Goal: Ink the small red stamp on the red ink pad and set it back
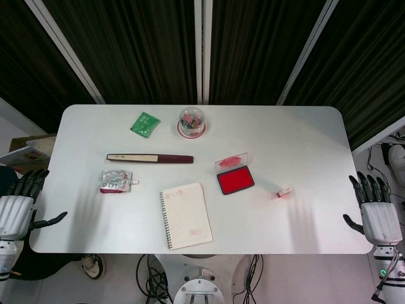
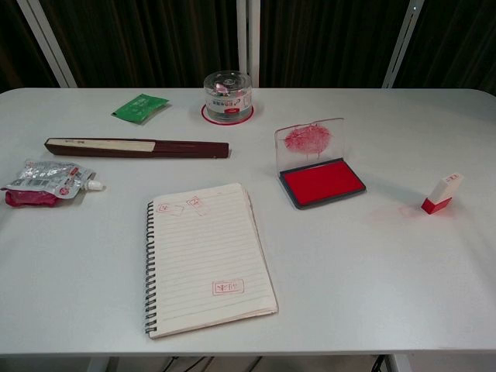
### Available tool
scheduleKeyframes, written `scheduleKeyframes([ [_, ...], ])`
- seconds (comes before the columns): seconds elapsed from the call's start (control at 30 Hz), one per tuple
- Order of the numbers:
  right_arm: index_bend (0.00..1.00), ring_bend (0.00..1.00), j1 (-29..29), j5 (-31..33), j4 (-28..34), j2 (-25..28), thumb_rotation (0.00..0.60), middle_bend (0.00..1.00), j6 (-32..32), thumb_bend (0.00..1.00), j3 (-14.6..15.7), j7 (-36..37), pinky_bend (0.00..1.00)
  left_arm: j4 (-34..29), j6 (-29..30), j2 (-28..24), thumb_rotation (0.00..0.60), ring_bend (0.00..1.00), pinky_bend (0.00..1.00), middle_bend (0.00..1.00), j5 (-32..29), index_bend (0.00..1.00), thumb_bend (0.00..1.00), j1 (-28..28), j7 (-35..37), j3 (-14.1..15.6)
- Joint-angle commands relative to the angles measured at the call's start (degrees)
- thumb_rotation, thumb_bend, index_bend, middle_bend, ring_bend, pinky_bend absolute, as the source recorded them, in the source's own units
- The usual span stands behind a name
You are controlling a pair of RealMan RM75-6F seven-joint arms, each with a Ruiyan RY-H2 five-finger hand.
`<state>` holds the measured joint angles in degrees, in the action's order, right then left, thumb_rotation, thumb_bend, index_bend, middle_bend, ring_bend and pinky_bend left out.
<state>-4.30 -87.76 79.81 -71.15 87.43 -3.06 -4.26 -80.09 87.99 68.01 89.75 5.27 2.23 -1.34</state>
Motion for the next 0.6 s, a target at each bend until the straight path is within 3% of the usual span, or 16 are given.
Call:
scheduleKeyframes([
  [0.03,0.00,0.00,0.10,0.10,-0.05,-0.03,0.600,0.00,0.08,0.07,-0.06,0.16,0.00,0.07,0.07,0.07,0.253,0.08,0.19,0.08,0.07,0.01,0.09,-0.01,-0.05,0.04],
  [0.37,0.00,0.00,0.03,0.26,-0.22,0.07,0.600,0.00,-0.65,0.07,0.01,0.00,0.00,-0.08,0.07,0.04,0.254,0.08,0.19,0.08,0.20,0.01,0.09,-0.02,-0.05,0.15],
  [0.6,0.00,0.00,-2.20,-0.39,1.86,0.78,0.600,0.00,-3.33,0.07,-0.30,-5.05,0.00,0.14,-0.26,0.06,0.253,0.08,0.19,0.08,-0.33,0.01,0.09,0.26,-0.15,-0.27],
])
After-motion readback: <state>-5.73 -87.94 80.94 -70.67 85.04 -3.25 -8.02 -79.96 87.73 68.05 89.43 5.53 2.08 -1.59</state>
